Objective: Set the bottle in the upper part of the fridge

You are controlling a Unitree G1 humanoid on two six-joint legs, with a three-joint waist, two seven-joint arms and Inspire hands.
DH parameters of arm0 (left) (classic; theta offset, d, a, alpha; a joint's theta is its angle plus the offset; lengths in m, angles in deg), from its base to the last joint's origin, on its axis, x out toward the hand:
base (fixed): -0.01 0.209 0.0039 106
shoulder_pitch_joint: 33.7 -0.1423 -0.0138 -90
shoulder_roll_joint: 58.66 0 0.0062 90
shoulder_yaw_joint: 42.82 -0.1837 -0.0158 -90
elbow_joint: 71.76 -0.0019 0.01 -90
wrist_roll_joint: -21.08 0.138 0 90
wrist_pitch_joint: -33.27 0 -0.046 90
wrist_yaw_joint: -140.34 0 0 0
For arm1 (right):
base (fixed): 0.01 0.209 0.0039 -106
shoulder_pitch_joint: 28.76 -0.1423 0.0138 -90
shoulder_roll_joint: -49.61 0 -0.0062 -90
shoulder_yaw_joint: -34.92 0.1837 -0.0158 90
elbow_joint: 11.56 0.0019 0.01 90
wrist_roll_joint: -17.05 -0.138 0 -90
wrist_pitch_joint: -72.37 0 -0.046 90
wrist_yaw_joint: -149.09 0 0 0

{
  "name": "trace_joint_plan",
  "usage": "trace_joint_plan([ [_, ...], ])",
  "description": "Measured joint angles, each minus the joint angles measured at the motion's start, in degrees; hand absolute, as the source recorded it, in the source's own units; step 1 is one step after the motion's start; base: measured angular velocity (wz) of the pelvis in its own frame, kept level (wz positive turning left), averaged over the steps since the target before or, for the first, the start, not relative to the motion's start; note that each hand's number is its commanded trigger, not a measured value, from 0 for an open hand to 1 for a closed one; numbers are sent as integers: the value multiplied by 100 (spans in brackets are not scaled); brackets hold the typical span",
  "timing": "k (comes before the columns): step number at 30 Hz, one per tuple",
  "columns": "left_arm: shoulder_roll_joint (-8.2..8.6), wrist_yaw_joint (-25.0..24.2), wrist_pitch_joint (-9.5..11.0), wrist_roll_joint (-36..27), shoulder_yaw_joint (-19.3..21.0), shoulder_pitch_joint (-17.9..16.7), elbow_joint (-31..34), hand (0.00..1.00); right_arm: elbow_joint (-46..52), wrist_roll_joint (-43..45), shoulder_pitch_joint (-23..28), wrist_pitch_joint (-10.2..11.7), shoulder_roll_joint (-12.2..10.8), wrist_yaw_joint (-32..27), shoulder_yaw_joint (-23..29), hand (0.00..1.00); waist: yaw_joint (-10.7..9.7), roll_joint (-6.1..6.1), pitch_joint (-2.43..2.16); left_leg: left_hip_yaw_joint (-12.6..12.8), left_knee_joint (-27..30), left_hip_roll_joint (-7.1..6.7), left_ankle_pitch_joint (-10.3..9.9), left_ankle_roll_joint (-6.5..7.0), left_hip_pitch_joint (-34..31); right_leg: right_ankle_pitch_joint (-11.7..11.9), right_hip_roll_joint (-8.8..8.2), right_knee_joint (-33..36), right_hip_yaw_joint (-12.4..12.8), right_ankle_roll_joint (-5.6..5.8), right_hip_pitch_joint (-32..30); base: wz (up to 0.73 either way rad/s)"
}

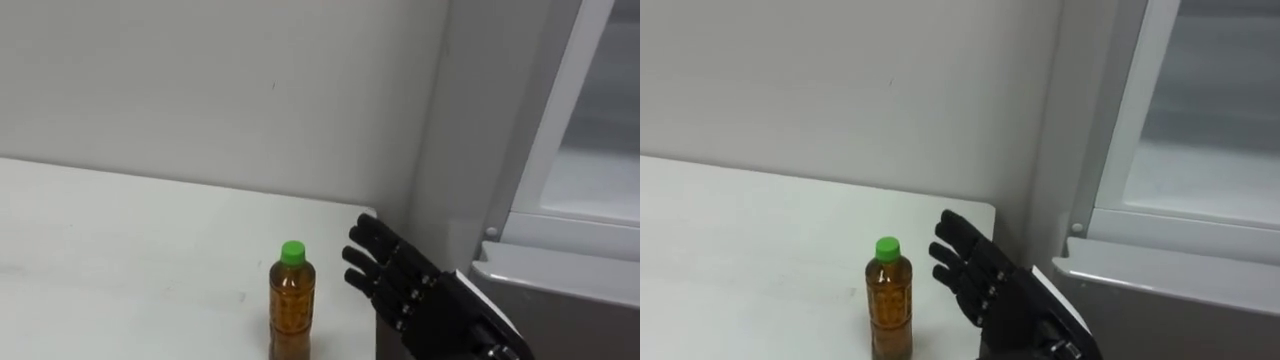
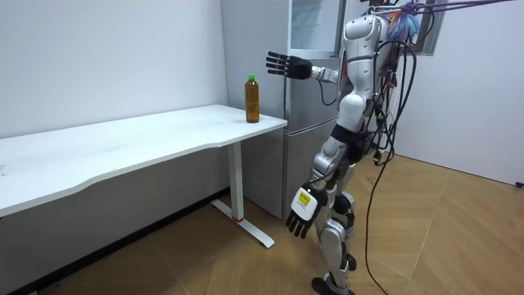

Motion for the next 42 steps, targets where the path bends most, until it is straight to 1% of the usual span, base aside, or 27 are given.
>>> trace_joint_plan([
  [1,0,5,3,0,-1,12,1,0,-101,0,-102,68,-7,-94,-90,0,12,-1,0,-13,51,0,0,0,-50,0,-3,1,-15,0,-40,6],
  [3,0,14,6,11,-1,29,-13,0,-275,9,-218,109,-27,-231,-209,0,24,-8,-2,-28,90,-3,1,0,-120,0,-16,1,-60,0,-77,9],
  [4,1,24,7,28,-5,29,-14,0,-418,35,-257,139,-65,-309,-243,0,55,-19,1,-47,108,-7,1,0,-146,0,-50,1,-95,0,-95,11],
  [5,2,28,7,35,-13,28,-14,0,-459,63,-260,139,-74,-361,-261,0,81,-25,-1,-54,113,-10,2,0,-151,0,-67,1,-118,0,-107,11],
  [6,4,69,8,39,-63,40,-16,0,-500,121,-260,139,-78,-461,-310,0,109,-27,8,-85,125,-17,3,2,-181,0,-85,2,-175,0,-118,10],
  [8,10,83,8,43,-60,49,-37,0,-577,125,-281,143,-118,-595,-396,0,151,-40,4,-128,134,-25,7,8,-228,0,-101,1,-246,0,-135,10],
  [10,15,83,8,58,-59,55,-45,0,-652,124,-323,151,-120,-712,-401,0,168,-39,7,-153,136,-26,9,10,-226,0,-118,-5,-338,0,-116,6],
  [11,19,82,8,74,-58,46,-52,0,-701,123,-354,165,-121,-751,-401,0,169,-36,9,-156,136,-26,10,11,-225,0,-119,-10,-344,0,-103,6],
  [14,50,95,2,103,-64,-14,-27,0,-1112,102,-428,381,-173,-1026,-407,0,165,-35,11,-189,139,-23,19,16,-223,3,-135,-84,-451,5,-24,12],
  [17,128,123,2,117,-66,-63,28,0,-1355,136,-437,399,-251,-1298,-450,0,192,-23,18,-204,117,-23,41,14,-234,3,-147,-81,-472,5,-39,4],
  [18,131,123,0,117,-70,-75,31,0,-1365,150,-437,399,-271,-1357,-476,0,206,-22,19,-204,116,-24,42,14,-235,3,-146,-81,-472,5,-42,0],
  [20,128,138,-6,144,-74,-81,42,0,-1586,320,-509,472,-304,-1552,-606,0,204,-18,20,-228,118,-31,43,12,-236,3,-142,-95,-489,5,-17,2],
  [22,128,153,-6,149,-75,-84,43,0,-1821,482,-603,475,-346,-1735,-639,0,222,-17,20,-252,121,-34,43,12,-244,3,-145,-98,-501,5,-10,6],
  [27,128,197,-6,153,-71,-71,48,0,-1924,618,-619,489,-354,-2120,-667,0,309,-8,21,-312,129,-52,45,15,-281,2,-158,-117,-563,7,-8,7],
  [29,133,197,-6,151,-70,-91,48,0,-1969,619,-619,537,-354,-2223,-683,0,307,10,32,-358,129,-56,48,16,-269,2,-164,-121,-598,7,25,8],
  [31,133,198,-13,152,-71,-109,48,0,-2046,620,-619,537,-353,-2320,-685,0,307,21,33,-400,129,-65,51,19,-257,-1,-172,-143,-632,12,63,11],
  [35,142,197,-104,158,-65,-135,48,0,-2204,629,-619,537,-354,-2453,-731,0,314,27,27,-457,127,-84,70,18,-267,-1,-184,-153,-642,13,75,6],
  [38,152,193,-131,209,-48,-143,47,0,-2228,786,-619,537,-355,-2540,-730,0,315,42,17,-465,128,-90,80,21,-262,1,-193,-152,-649,16,84,0],
  [39,154,191,-140,226,-48,-143,47,0,-2243,805,-619,537,-356,-2544,-730,0,318,52,20,-465,128,-90,81,21,-254,1,-193,-154,-651,17,95,0],
  [42,161,166,-238,226,-48,-136,48,0,-2418,827,-621,536,-357,-2580,-732,0,320,73,14,-492,128,-93,81,22,-214,3,-200,-184,-696,20,168,5],
])
